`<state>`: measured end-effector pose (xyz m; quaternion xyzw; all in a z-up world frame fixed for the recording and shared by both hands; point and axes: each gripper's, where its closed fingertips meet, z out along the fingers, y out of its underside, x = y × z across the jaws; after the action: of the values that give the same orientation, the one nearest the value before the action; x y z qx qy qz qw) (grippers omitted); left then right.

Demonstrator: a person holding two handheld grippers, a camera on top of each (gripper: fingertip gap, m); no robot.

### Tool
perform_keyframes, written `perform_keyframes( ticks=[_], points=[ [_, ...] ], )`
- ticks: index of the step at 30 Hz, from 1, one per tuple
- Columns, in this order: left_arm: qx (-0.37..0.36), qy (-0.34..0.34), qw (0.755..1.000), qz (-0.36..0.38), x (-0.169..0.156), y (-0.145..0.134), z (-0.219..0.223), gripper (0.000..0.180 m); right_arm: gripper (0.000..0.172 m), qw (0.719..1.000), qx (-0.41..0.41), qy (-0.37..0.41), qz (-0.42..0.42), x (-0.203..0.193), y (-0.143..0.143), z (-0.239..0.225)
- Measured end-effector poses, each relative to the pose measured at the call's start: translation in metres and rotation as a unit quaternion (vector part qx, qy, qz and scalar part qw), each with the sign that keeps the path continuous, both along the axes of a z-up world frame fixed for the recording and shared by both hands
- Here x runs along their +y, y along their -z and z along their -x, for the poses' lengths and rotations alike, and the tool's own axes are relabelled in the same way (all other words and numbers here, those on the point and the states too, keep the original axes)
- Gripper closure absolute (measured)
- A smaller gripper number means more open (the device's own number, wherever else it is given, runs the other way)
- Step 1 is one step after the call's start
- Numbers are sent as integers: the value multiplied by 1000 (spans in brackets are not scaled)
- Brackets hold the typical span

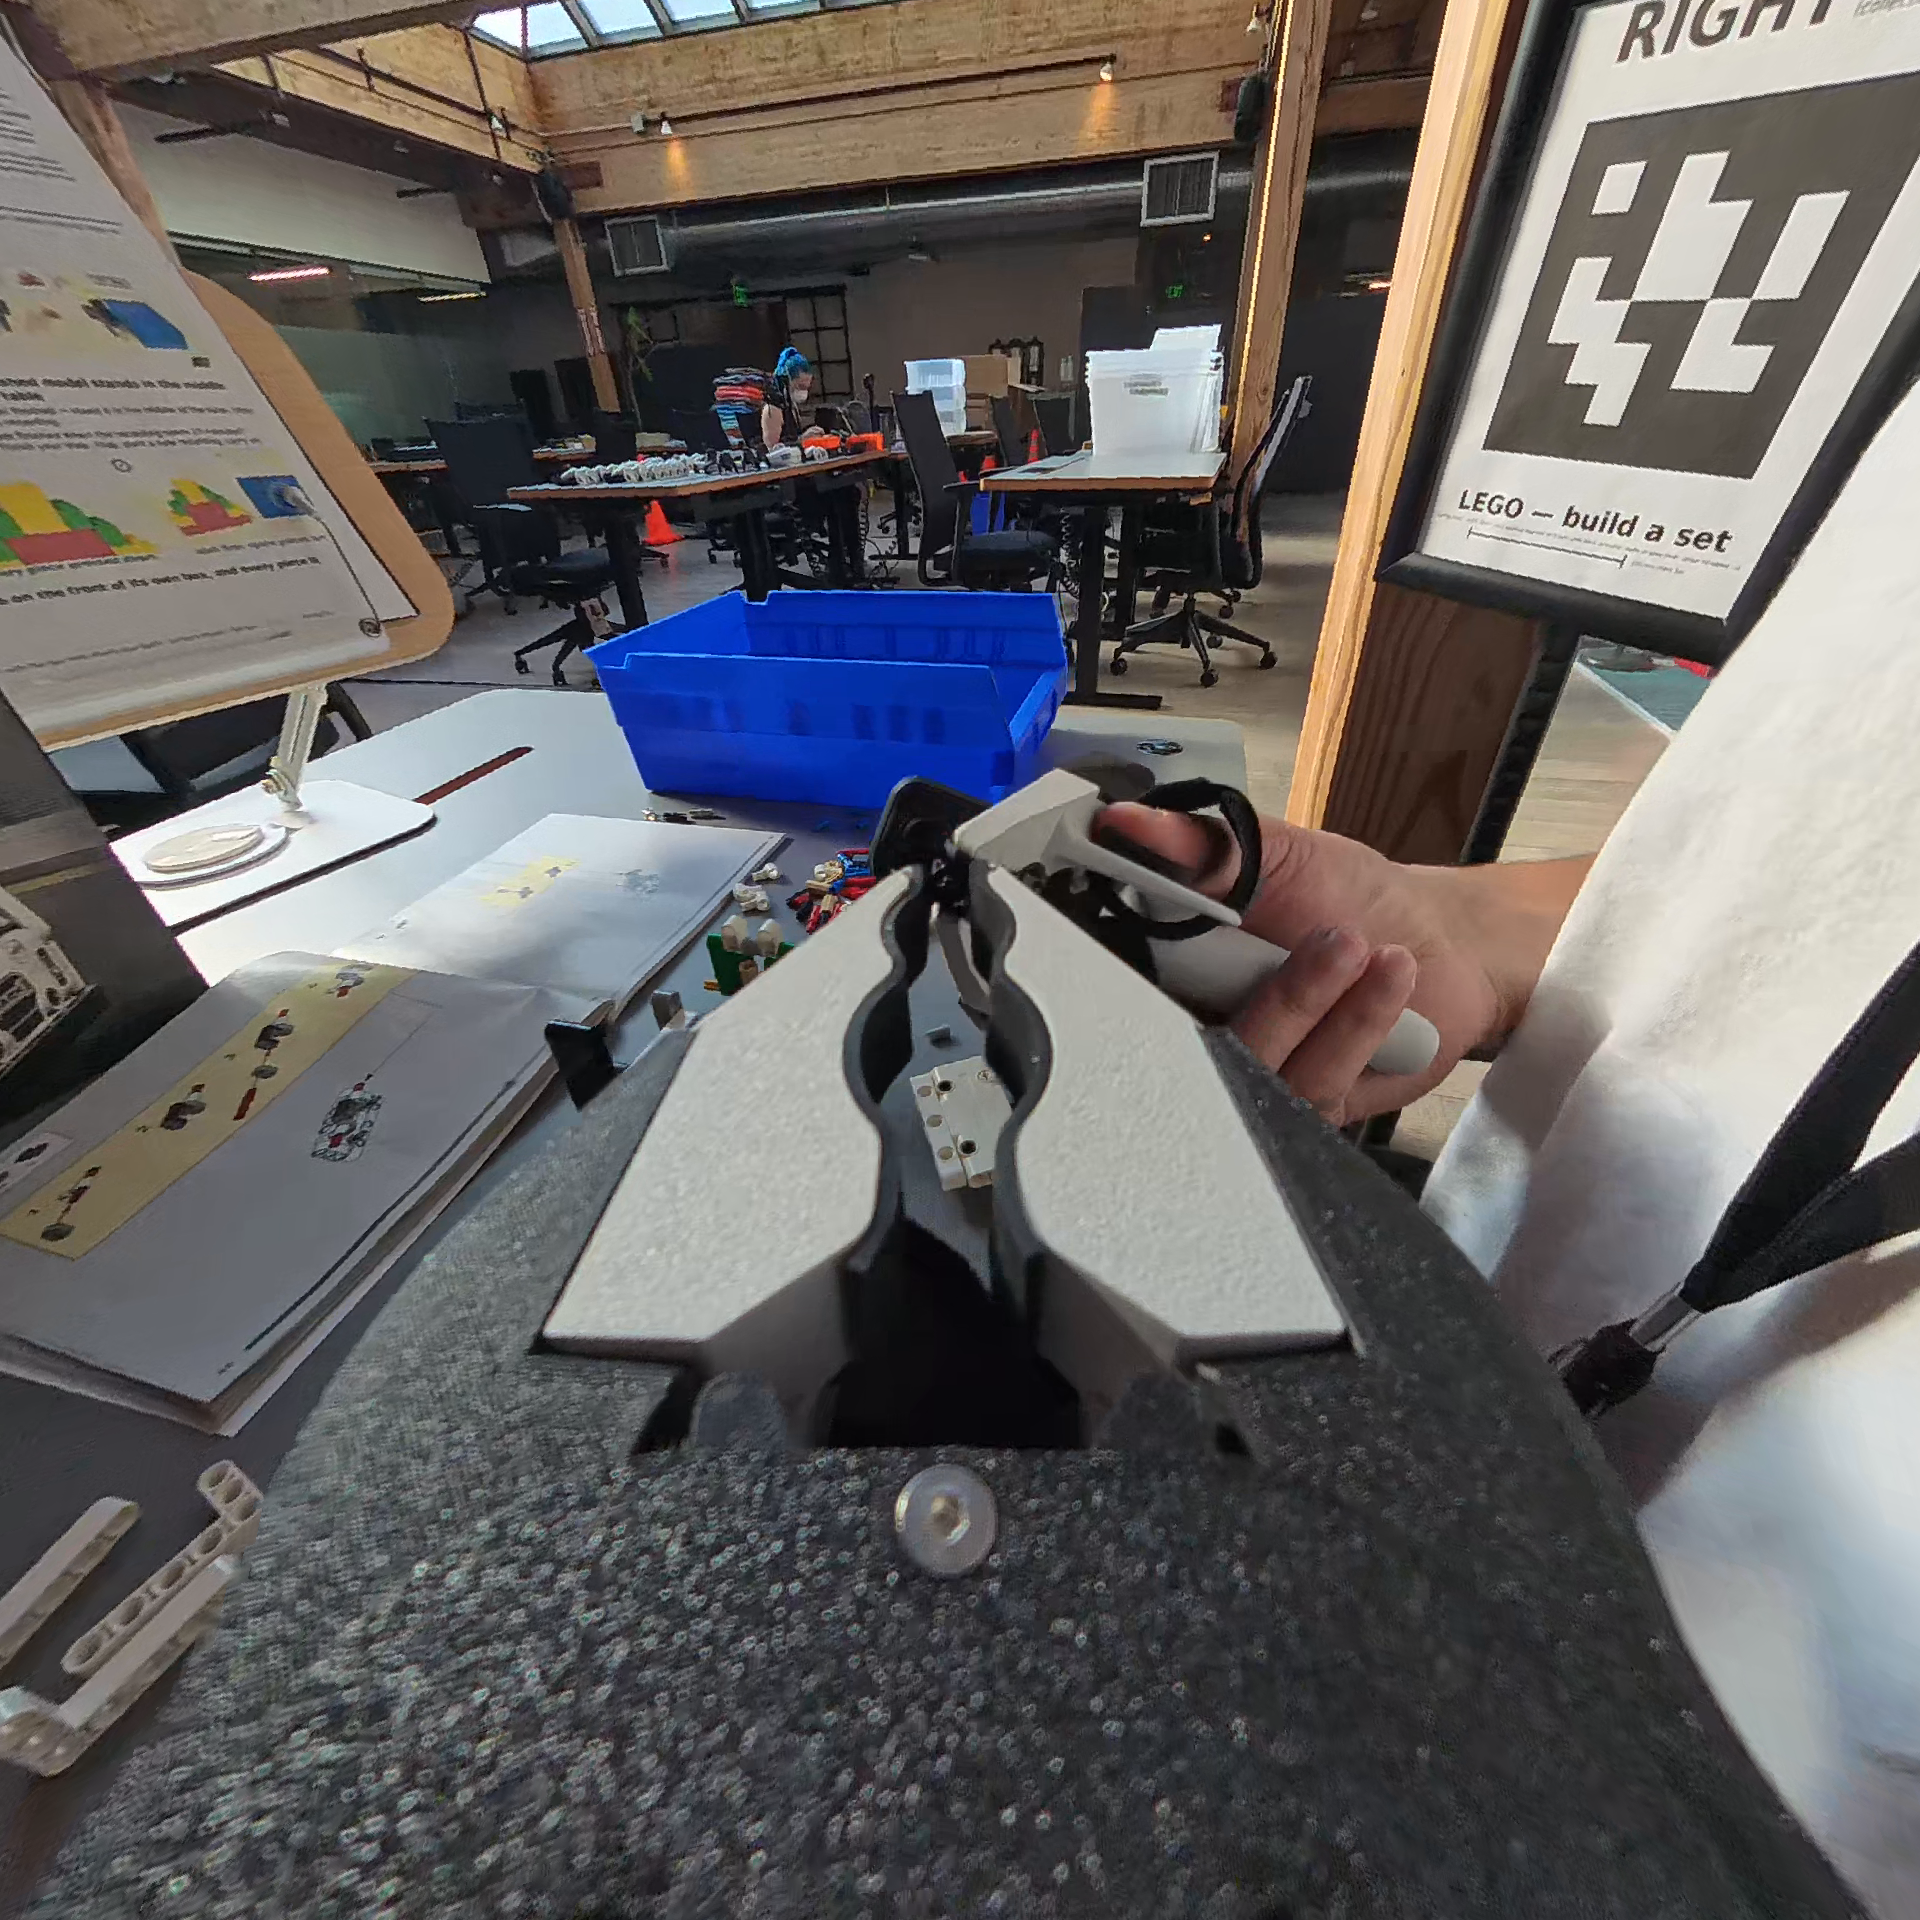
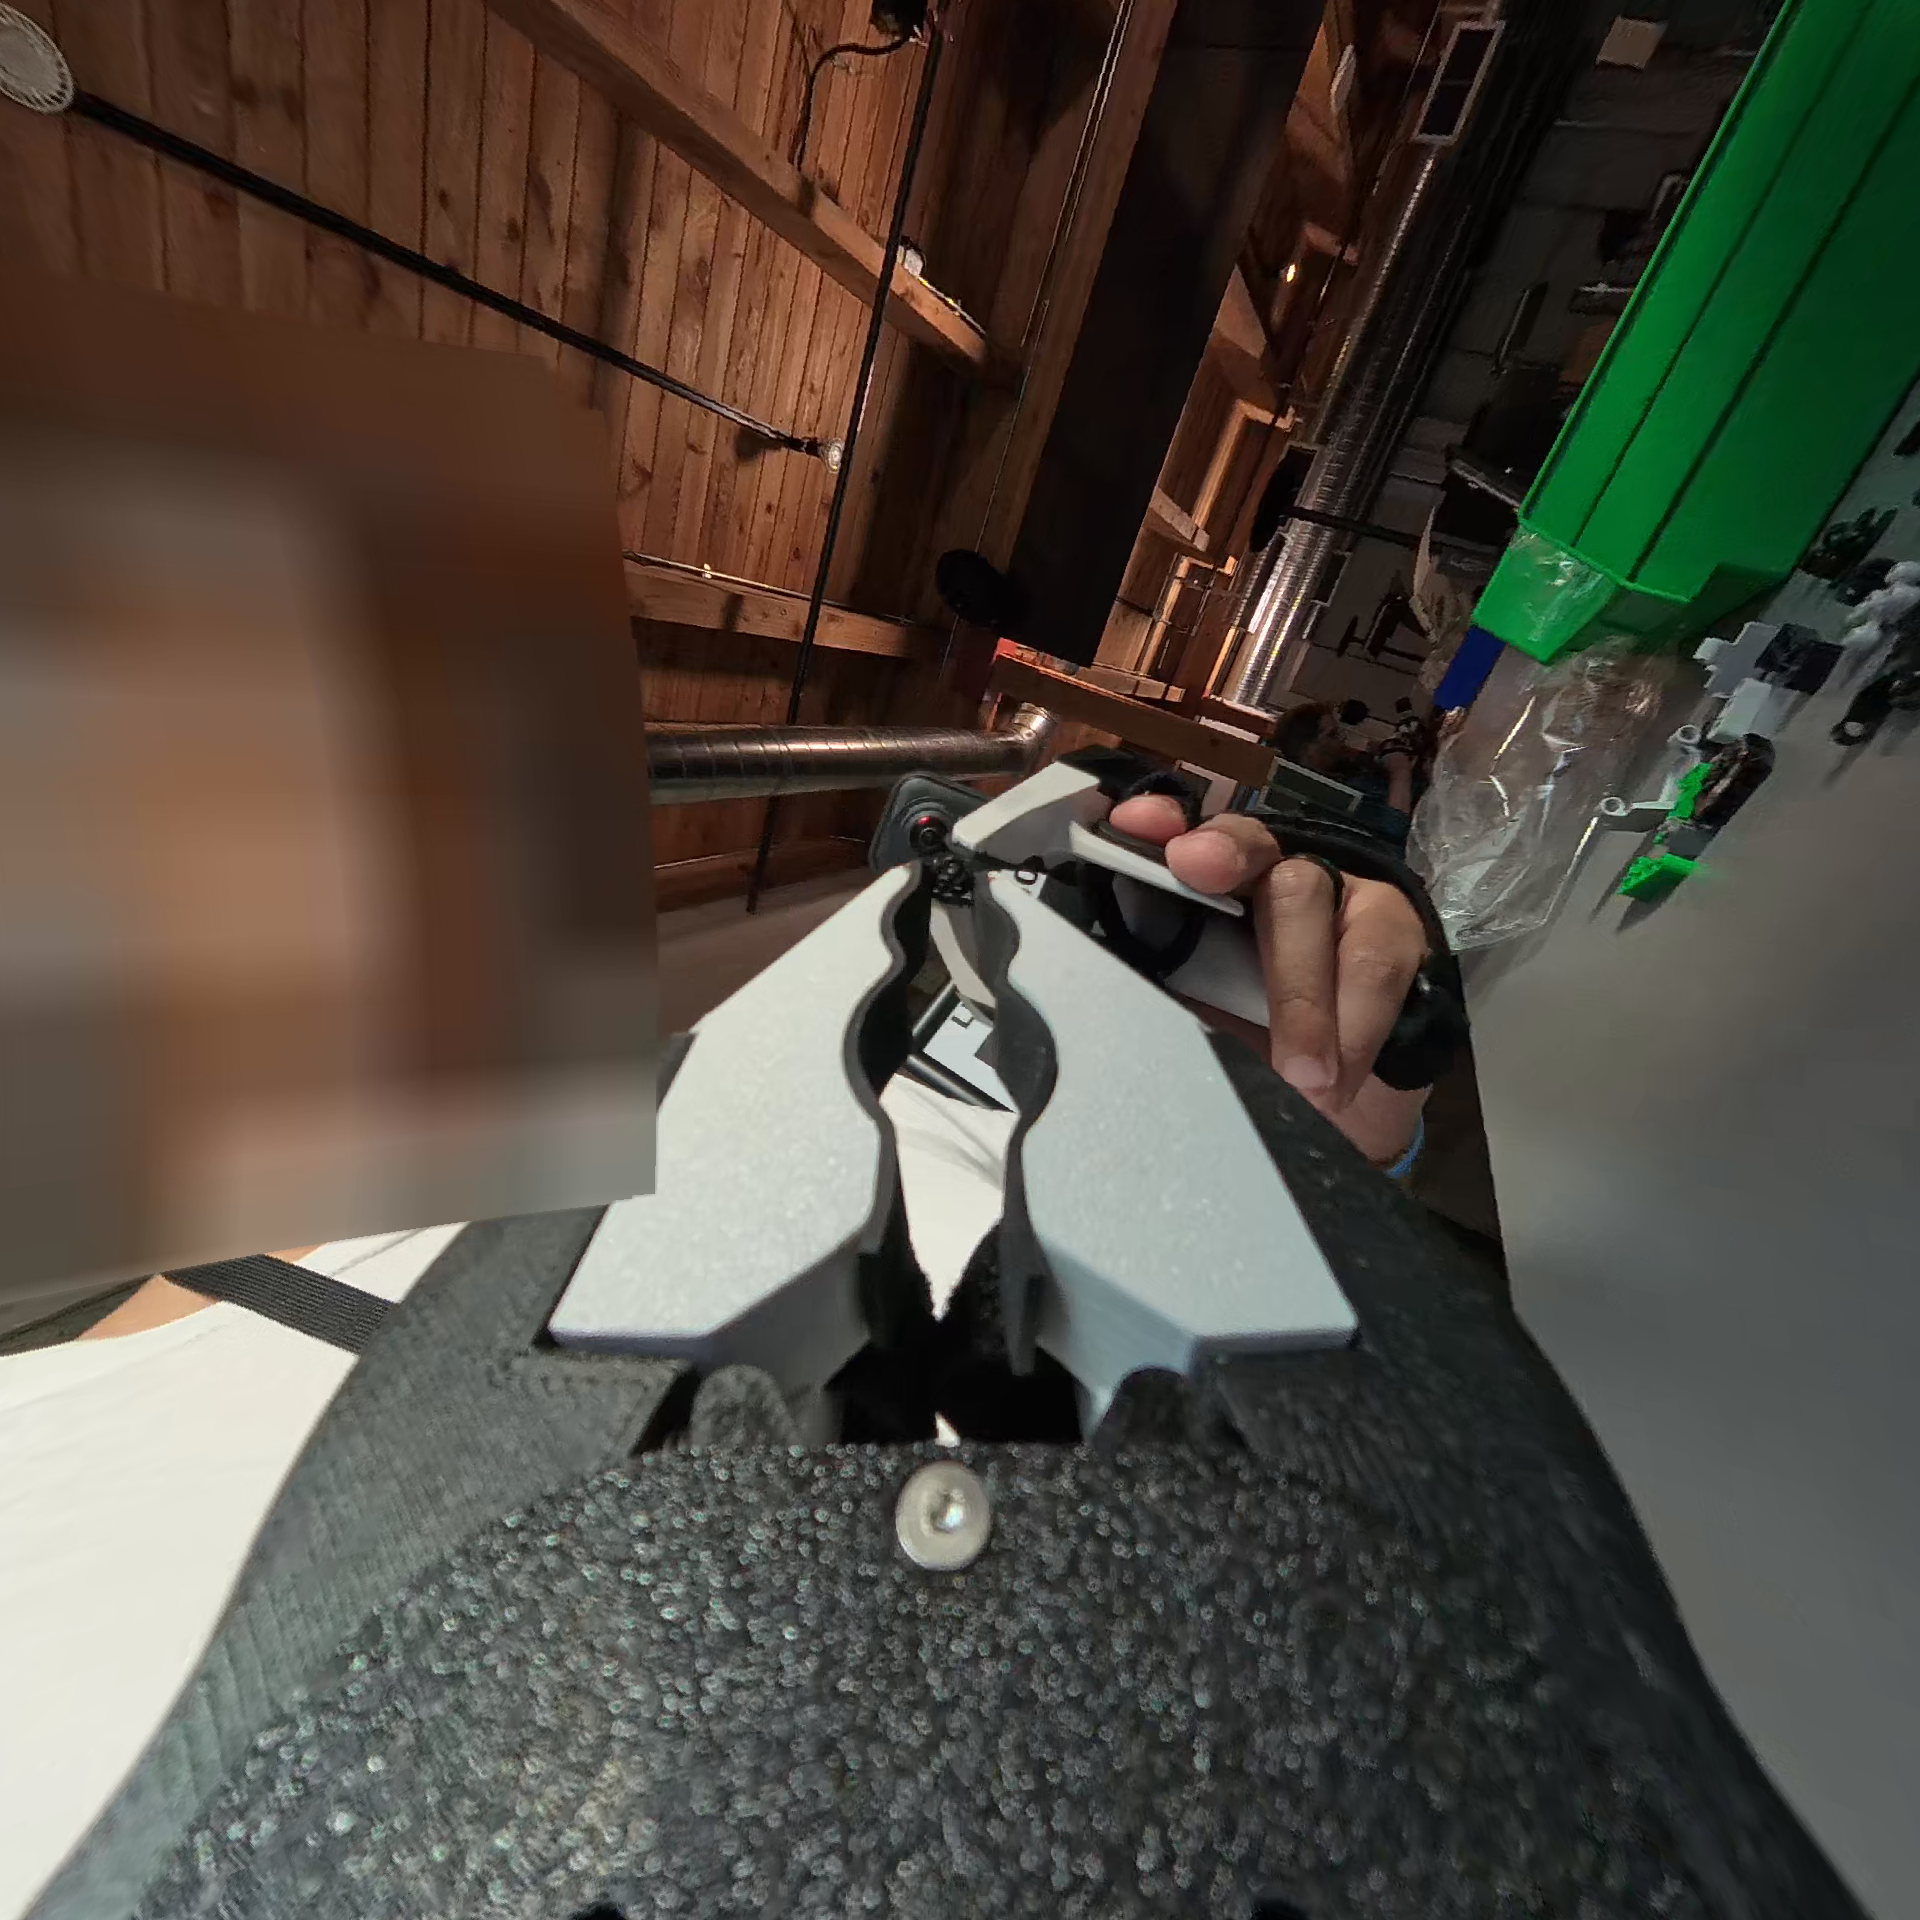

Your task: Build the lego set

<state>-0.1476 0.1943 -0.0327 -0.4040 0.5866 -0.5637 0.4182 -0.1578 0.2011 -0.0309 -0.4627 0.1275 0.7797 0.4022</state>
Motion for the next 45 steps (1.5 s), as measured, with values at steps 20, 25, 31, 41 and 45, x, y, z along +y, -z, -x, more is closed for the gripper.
perform_keyframes(
  ticks=[20, 25, 31, 41, 45],
  points=[
    [21, -136, 906, -400, 4, 25, -6, 177, 148, 887, -438, 147, -16, 2, 27, -6],
    [11, -128, 905, -406, -3, 22, -5, 177, 151, 902, -408, 130, -48, -4, 25, -6],
    [-4, -128, 907, -402, -7, 17, -4, 177, 152, 931, -345, 98, -69, -9, 20, -5],
    [-10, -123, 912, -391, -10, 15, -5, 176, 148, 942, -319, 84, -64, -8, 22, -7],
    [-41, -144, 891, -429, -13, 11, -3, 176, 149, 972, -226, 36, -52, -13, 16, -10]
  ],
)
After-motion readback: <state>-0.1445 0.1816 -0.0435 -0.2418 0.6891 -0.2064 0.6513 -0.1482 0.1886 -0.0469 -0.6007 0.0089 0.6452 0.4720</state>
